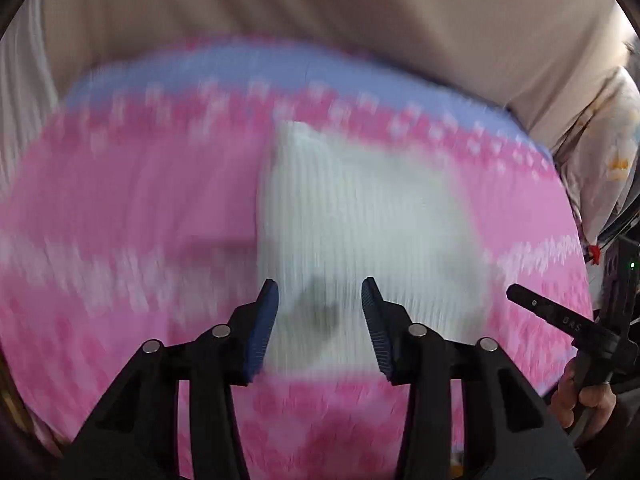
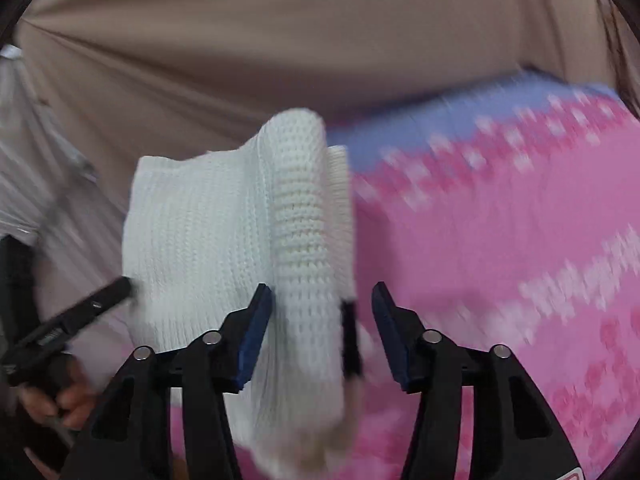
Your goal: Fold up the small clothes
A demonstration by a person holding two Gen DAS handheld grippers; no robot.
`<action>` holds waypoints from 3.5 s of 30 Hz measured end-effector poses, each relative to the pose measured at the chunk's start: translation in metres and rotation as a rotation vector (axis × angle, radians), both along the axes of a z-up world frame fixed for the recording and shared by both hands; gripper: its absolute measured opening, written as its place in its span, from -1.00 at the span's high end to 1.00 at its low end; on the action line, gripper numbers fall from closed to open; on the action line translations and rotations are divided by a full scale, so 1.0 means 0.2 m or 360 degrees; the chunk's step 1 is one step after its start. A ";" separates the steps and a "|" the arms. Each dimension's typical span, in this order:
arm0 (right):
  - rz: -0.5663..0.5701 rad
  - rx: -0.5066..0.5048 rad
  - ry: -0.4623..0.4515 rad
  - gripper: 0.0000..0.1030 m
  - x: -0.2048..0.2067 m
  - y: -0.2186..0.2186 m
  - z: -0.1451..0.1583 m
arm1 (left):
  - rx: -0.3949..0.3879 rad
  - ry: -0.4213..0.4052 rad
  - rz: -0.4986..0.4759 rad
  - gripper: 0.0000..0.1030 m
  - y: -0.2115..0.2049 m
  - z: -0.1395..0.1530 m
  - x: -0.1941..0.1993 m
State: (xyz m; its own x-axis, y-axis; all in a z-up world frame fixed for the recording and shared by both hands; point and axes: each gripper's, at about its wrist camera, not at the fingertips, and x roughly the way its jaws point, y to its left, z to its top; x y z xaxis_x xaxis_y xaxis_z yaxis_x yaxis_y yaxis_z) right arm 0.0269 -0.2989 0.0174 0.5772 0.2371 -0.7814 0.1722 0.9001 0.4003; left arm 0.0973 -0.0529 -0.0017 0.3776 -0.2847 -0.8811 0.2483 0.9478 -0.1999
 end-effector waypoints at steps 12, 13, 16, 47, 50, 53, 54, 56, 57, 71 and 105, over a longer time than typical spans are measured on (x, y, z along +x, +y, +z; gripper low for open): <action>-0.0008 0.0172 0.0248 -0.33 -0.07 0.19 -0.32 | -0.0018 0.0126 0.0178 -0.31 0.14 -0.28 -0.02; -0.0018 0.0139 0.0306 -0.25 -0.01 0.20 -0.38 | 0.0018 0.0133 0.0168 -0.21 0.13 -0.30 0.00; -0.0040 0.0306 0.0309 0.74 0.03 0.17 -0.41 | 0.0149 0.0135 0.0150 -0.17 0.13 -0.32 0.00; 0.0018 -0.0213 0.0176 0.96 0.09 0.21 -0.18 | 0.0357 -0.0081 0.0107 -0.41 -0.09 -0.12 0.18; 0.0013 -0.0215 0.0160 0.95 -0.02 0.24 -0.16 | 0.0346 -0.0104 0.0104 -0.41 -0.11 -0.09 0.11; 0.0065 -0.0279 0.0190 0.95 0.04 0.29 -0.21 | 0.0410 -0.0139 0.0089 -0.41 -0.14 -0.09 0.10; 0.0074 -0.0299 0.0203 0.95 0.07 0.29 -0.23 | 0.0425 -0.0146 0.0090 -0.41 -0.15 -0.09 0.10; 0.0110 -0.0374 0.0330 1.00 0.18 0.27 -0.37 | 0.0440 -0.0142 0.0103 -0.41 -0.16 -0.09 0.09; 0.0130 -0.0381 0.0353 1.00 0.21 0.26 -0.42 | 0.0448 -0.0145 0.0107 -0.41 -0.16 -0.09 0.08; 0.0093 -0.0277 0.0298 1.00 0.06 0.23 -0.32 | 0.0498 -0.0148 0.0188 -0.41 -0.15 -0.08 -0.03; -0.0030 -0.0426 0.0217 0.08 -0.44 0.21 -0.30 | 0.0356 -0.0175 0.0367 -0.80 -0.06 -0.16 -0.38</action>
State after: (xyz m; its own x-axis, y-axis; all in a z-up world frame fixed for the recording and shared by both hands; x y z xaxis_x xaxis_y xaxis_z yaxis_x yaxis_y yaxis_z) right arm -0.0607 -0.2564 -0.0421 0.4651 0.0027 -0.8853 0.2256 0.9666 0.1214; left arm 0.0217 -0.0644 -0.0339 0.5057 0.0151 -0.8626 0.0308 0.9989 0.0356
